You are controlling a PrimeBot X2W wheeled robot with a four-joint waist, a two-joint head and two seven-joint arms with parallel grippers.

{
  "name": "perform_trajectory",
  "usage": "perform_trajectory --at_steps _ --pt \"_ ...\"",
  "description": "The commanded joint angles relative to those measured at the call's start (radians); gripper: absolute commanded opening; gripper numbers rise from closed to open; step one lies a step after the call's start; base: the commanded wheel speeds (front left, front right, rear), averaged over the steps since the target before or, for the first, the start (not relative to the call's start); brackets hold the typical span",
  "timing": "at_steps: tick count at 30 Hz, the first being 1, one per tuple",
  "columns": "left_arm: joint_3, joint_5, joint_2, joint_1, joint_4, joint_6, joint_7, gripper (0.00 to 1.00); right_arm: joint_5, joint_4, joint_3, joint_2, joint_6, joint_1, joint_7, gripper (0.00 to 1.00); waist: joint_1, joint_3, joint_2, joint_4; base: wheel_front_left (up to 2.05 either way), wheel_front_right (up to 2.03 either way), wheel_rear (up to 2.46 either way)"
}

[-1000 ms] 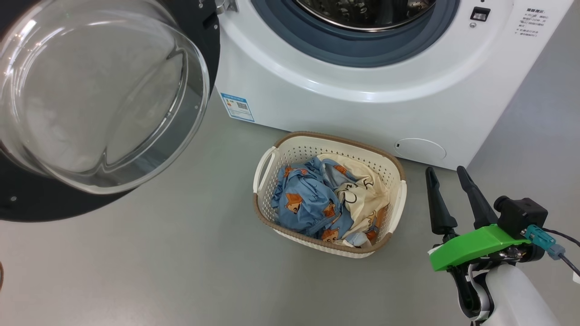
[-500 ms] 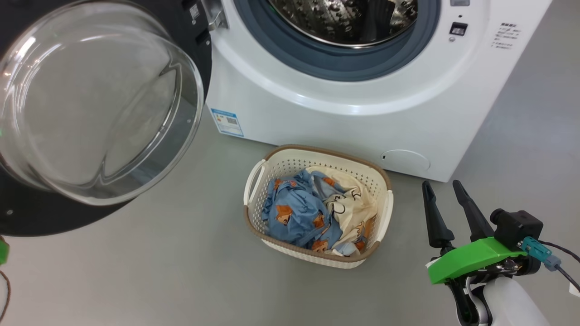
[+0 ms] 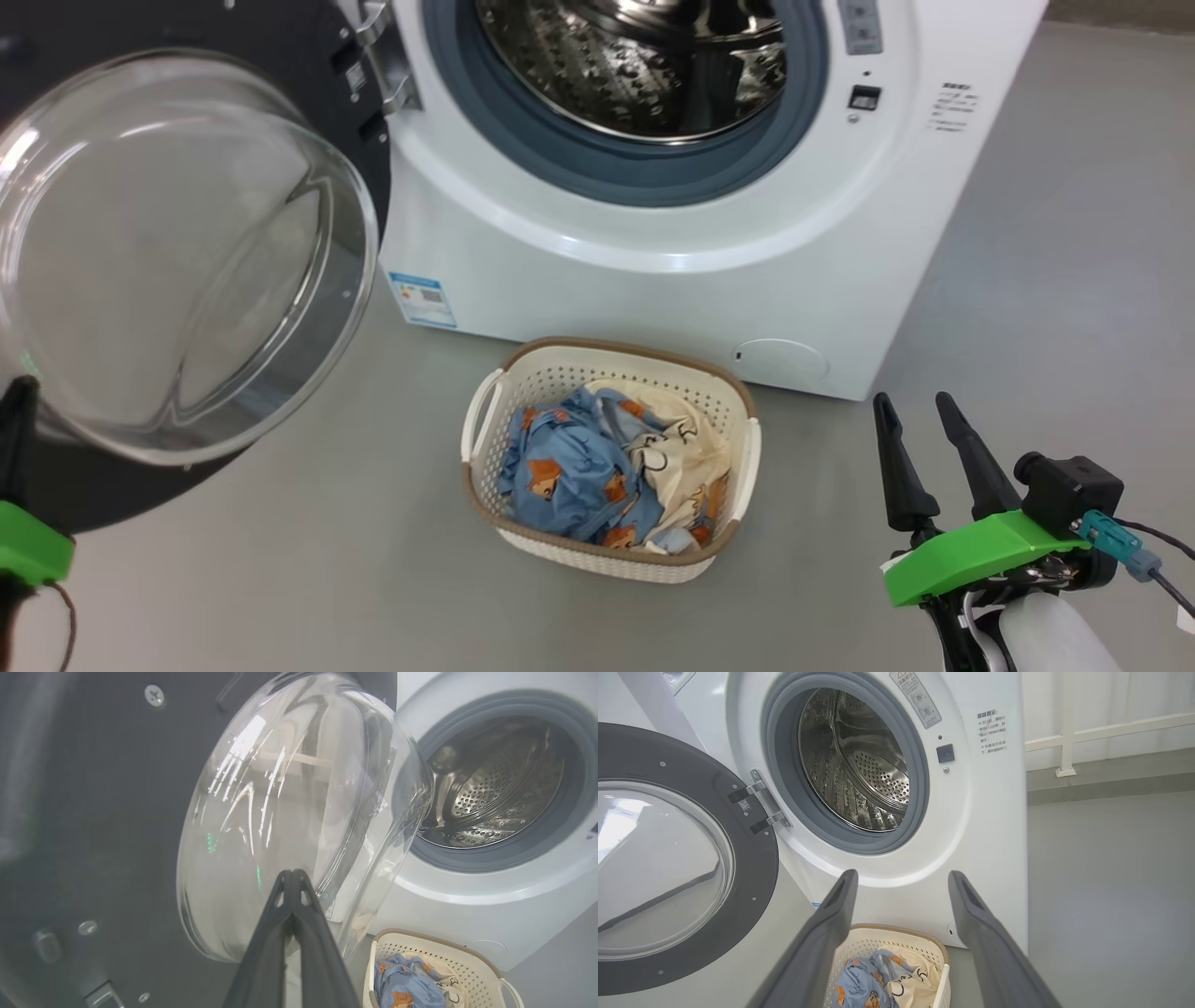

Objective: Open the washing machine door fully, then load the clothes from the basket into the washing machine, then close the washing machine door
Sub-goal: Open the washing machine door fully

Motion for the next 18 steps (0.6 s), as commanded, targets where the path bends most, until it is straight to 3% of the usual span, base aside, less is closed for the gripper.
perform_trajectory --at_steps 1,2,3,18 --pt "0.072 0.025 0.047 0.013 -0.047 0.005 -0.013 0.36 0.010 -0.033 0.027 0.005 0.008 0.004 -0.009 1.00 0.0001 -0.026 0.0000 -0.032 0.00 0.00 0.00" --pt "0.087 0.035 0.041 0.029 -0.064 0.005 -0.013 0.64 0.008 -0.036 0.028 0.005 0.008 0.007 -0.009 1.00 0.0001 -0.032 0.0000 -0.040 0.00 0.00 0.00" --pt "0.103 0.044 0.034 0.045 -0.081 0.006 -0.013 1.00 0.006 -0.038 0.028 0.005 0.008 0.010 -0.009 1.00 0.0001 -0.037 0.0000 -0.048 0.00 0.00 0.00" --pt "0.266 0.199 -0.065 0.286 -0.334 0.074 -0.013 1.00 -0.031 -0.054 0.056 -0.021 0.008 0.050 -0.009 1.00 0.0001 -0.094 0.0000 -0.192 0.00 0.00 0.00"
